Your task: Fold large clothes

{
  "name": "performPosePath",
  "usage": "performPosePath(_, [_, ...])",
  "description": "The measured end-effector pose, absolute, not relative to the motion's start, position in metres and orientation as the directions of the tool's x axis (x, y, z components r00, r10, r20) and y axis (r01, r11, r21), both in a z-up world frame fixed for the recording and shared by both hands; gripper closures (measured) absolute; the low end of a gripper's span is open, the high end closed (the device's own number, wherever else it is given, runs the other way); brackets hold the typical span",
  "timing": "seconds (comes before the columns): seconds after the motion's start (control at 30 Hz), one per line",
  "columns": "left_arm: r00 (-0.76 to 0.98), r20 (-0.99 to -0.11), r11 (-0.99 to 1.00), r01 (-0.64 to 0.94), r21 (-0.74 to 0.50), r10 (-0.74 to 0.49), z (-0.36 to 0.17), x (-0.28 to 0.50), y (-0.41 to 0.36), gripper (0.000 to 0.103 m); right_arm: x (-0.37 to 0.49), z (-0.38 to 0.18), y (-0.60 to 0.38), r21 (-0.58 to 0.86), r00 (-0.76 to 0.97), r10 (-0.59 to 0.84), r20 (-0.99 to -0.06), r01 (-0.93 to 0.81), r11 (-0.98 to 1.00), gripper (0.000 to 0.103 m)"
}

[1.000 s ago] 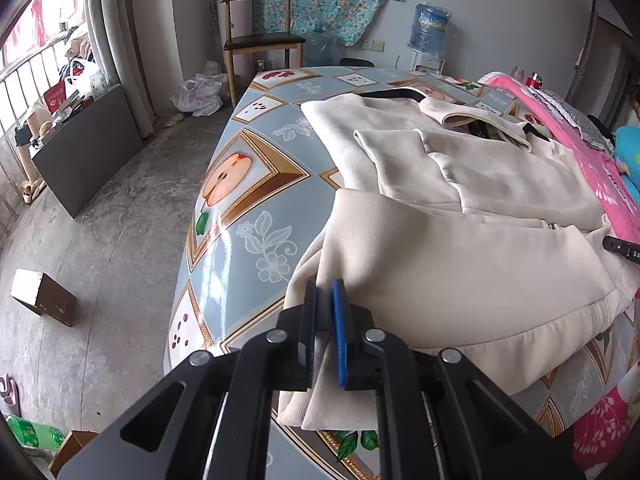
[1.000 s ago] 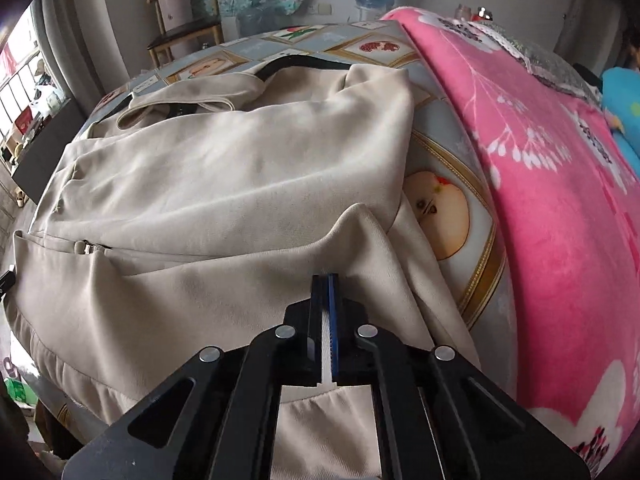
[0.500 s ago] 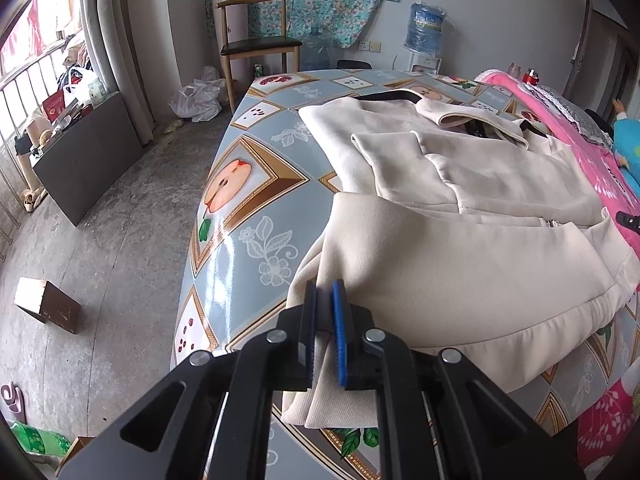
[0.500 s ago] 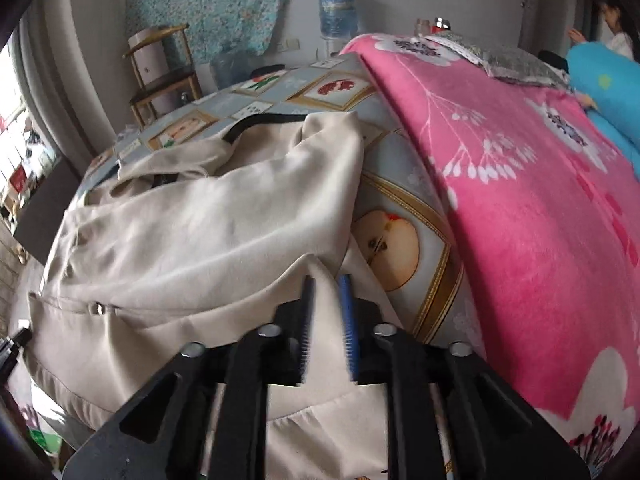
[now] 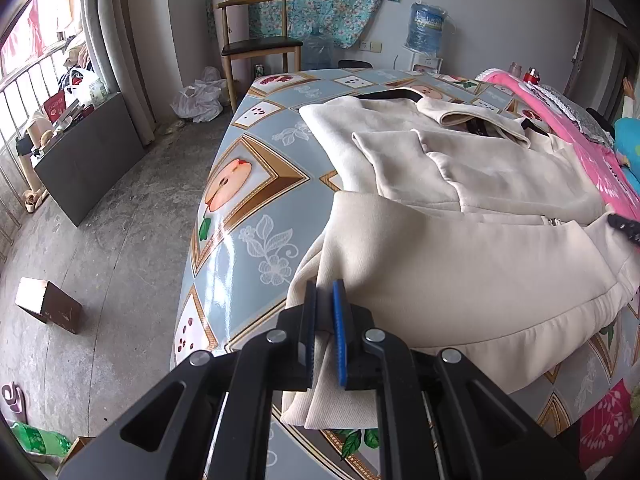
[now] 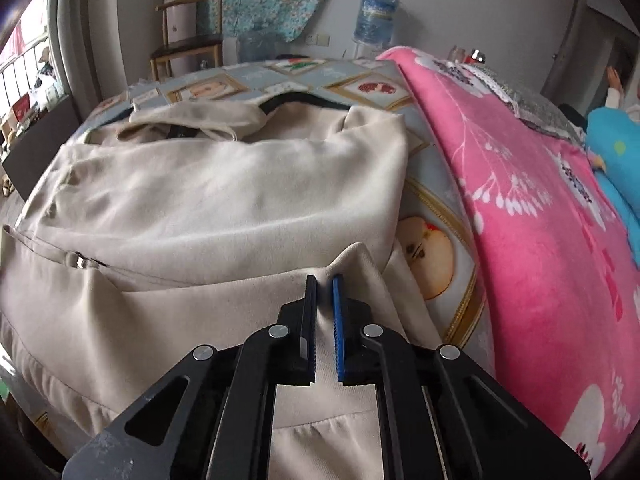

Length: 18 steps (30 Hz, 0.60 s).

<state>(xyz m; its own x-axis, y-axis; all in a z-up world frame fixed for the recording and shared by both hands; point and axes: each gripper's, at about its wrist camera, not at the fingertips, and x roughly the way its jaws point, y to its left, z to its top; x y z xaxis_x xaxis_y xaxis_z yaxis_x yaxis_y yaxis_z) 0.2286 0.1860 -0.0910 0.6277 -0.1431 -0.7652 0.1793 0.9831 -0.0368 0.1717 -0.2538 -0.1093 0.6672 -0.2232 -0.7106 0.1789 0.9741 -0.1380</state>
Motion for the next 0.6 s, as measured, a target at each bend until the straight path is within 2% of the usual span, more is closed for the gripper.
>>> performPosePath(0.13, [0.628, -0.764, 0.982, 0.185, -0.036, -0.147, -0.092, 0.229, 0.186, 0.095, 0.152, -0.072, -0.264, -0.034, 0.747, -0.198, -0.635, 0.229, 0.973, 0.096])
performPosePath(0.2, [0.631, -0.762, 0.982, 0.187, -0.032, -0.145, -0.092, 0.228, 0.187, 0.095, 0.157, -0.069, -0.274, 0.019, 0.759, -0.183, -0.625, 0.249, 0.968, 0.099])
performPosePath(0.33, [0.631, -0.76, 0.982, 0.178, -0.055, -0.157, -0.093, 0.229, 0.19, 0.095, 0.188, -0.1, -0.291, 0.078, 0.703, -0.143, -0.696, 0.273, 0.959, 0.099])
performPosePath(0.4, [0.63, -0.759, 0.982, 0.176, -0.064, -0.162, -0.092, 0.229, 0.19, 0.095, 0.199, -0.116, -0.289, 0.043, 0.662, -0.16, -0.732, 0.28, 0.959, 0.096])
performPosePath(0.5, [0.629, -0.759, 0.981, 0.18, -0.067, -0.167, -0.091, 0.229, 0.191, 0.095, 0.191, -0.111, -0.285, 0.032, 0.66, -0.197, -0.725, 0.318, 0.948, 0.085])
performPosePath(0.57, [0.626, -0.76, 0.981, 0.182, -0.075, -0.174, -0.091, 0.23, 0.192, 0.095, 0.178, -0.097, -0.286, 0.05, 0.675, -0.217, -0.705, 0.353, 0.934, 0.072])
performPosePath(0.6, [0.626, -0.76, 0.98, 0.183, -0.077, -0.176, -0.091, 0.23, 0.193, 0.095, 0.171, -0.089, -0.286, 0.064, 0.69, -0.215, -0.691, 0.354, 0.933, 0.071])
